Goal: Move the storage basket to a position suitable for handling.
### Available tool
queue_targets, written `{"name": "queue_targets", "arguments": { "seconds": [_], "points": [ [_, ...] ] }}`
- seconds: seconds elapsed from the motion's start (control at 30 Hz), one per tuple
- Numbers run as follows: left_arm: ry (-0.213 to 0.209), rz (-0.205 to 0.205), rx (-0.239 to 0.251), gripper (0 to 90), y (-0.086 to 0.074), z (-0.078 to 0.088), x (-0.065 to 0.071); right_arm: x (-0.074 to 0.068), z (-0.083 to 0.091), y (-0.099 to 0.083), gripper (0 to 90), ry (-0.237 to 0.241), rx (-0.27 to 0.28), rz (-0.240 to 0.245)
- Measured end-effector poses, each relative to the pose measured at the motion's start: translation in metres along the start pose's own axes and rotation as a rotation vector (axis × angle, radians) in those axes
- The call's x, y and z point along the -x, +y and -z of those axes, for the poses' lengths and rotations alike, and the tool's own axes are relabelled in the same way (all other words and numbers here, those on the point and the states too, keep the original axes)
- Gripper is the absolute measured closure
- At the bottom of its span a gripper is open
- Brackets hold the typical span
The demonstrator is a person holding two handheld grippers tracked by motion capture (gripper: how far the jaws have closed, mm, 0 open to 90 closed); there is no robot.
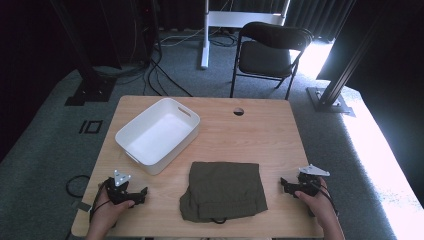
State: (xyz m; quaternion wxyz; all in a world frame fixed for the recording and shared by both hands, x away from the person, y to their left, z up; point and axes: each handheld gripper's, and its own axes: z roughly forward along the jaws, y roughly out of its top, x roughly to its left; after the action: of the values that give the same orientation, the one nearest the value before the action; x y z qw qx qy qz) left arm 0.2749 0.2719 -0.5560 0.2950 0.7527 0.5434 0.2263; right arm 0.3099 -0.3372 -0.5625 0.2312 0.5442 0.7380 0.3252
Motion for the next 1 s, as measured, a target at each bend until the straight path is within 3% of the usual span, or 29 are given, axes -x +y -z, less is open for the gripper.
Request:
{"name": "queue_targets", "arguments": {
  "seconds": [0.27,0.5,0.77,0.87,1.0],
  "points": [
    [-0.014,-0.020,-0.007,1.2,0.000,0.002,-0.001,0.000,-0.003,0.003,11.6,0.012,0.001,0.015],
    [-0.005,-0.011,-0.008,1.2,-0.001,0.003,-0.005,-0.006,-0.012,0.013,11.7,0.020,-0.009,0.021],
    [0.000,-0.008,-0.009,1.2,0.002,0.002,-0.007,-0.017,-0.023,0.031,11.9,0.060,0.000,0.027],
    [0.000,-0.004,-0.004,1.2,0.005,0.003,-0.008,-0.024,-0.029,0.044,11.9,0.100,0.014,0.021],
    [0.011,-0.001,0.001,1.1,0.006,0.004,-0.009,-0.030,-0.036,0.056,11.9,0.101,0.019,0.044]
  ]
}}
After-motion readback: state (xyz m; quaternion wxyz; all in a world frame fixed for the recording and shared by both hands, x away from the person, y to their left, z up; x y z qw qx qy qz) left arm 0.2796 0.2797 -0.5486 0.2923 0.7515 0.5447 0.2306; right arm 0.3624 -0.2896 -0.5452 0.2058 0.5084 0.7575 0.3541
